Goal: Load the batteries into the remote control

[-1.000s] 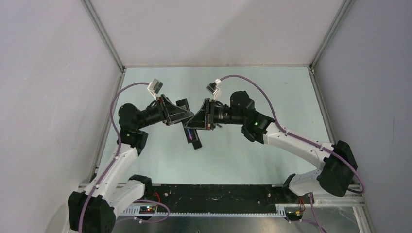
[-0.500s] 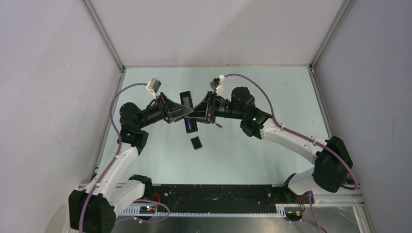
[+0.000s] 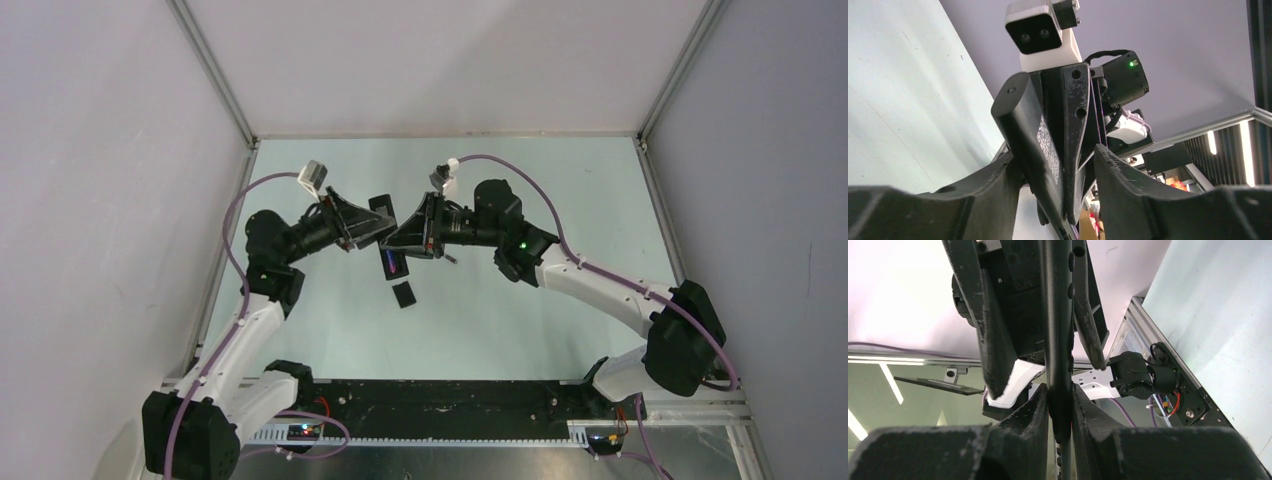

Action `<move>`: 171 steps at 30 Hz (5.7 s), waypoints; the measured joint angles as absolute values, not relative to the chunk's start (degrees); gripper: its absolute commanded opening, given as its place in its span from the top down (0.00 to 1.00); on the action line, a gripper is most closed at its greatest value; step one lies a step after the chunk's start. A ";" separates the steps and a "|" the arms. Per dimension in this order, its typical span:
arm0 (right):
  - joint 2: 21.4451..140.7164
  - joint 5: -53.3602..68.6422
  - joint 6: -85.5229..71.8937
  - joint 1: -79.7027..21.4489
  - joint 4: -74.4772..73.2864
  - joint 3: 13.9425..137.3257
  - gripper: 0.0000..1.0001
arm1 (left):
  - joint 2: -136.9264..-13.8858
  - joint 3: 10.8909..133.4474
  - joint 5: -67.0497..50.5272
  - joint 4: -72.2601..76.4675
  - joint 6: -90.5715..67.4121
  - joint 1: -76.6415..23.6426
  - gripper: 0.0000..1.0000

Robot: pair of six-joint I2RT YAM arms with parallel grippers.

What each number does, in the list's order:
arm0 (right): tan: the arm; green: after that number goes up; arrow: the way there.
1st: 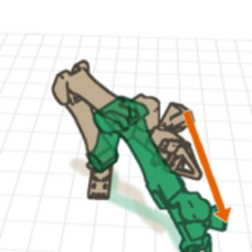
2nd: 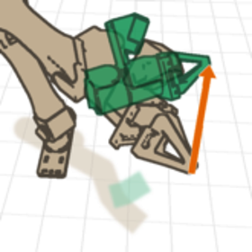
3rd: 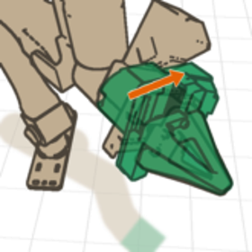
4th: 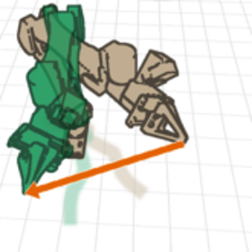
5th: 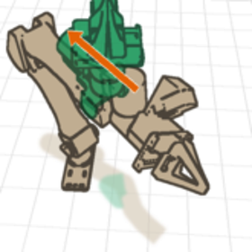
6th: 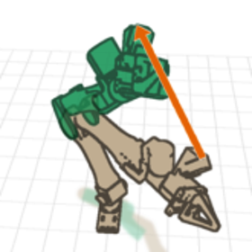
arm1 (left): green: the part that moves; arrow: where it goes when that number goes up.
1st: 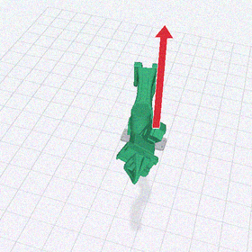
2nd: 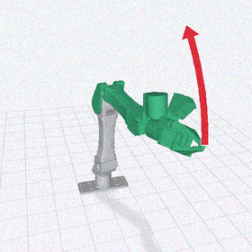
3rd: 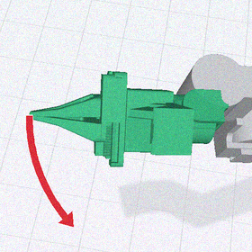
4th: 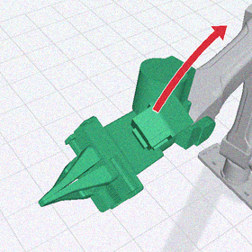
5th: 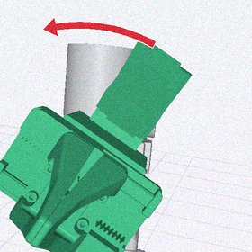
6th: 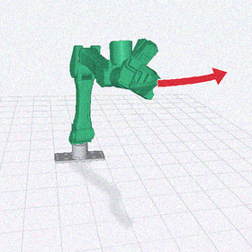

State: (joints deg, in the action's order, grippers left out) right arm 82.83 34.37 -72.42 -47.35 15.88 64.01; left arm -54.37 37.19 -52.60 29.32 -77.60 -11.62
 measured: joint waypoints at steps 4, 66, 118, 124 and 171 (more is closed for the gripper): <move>82.83 34.94 -72.42 -47.35 15.20 64.01 0.80 | -54.37 37.19 -51.64 29.32 -77.60 -11.14 0.42; 108.97 -10.33 -40.18 -38.33 -25.50 80.62 0.96 | -59.24 28.93 -51.20 20.14 -68.73 -5.74 1.00; 118.37 3.07 -26.59 -40.32 -32.60 85.30 0.94 | -61.82 28.93 -52.82 16.05 -64.34 -5.21 1.00; 116.53 2.87 -30.41 -40.34 -34.85 85.30 0.79 | -61.82 28.93 -52.80 15.68 -63.96 -5.15 1.00; 115.07 -5.89 -35.24 -41.60 -38.98 84.01 1.00 | -62.06 28.60 -52.90 13.56 -61.39 -4.67 1.00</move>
State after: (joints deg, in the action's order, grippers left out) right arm 115.07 -5.89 -35.24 -41.60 -38.98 84.01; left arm -62.06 28.60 -52.90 13.56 -61.39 -4.67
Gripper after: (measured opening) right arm 0.035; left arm 0.196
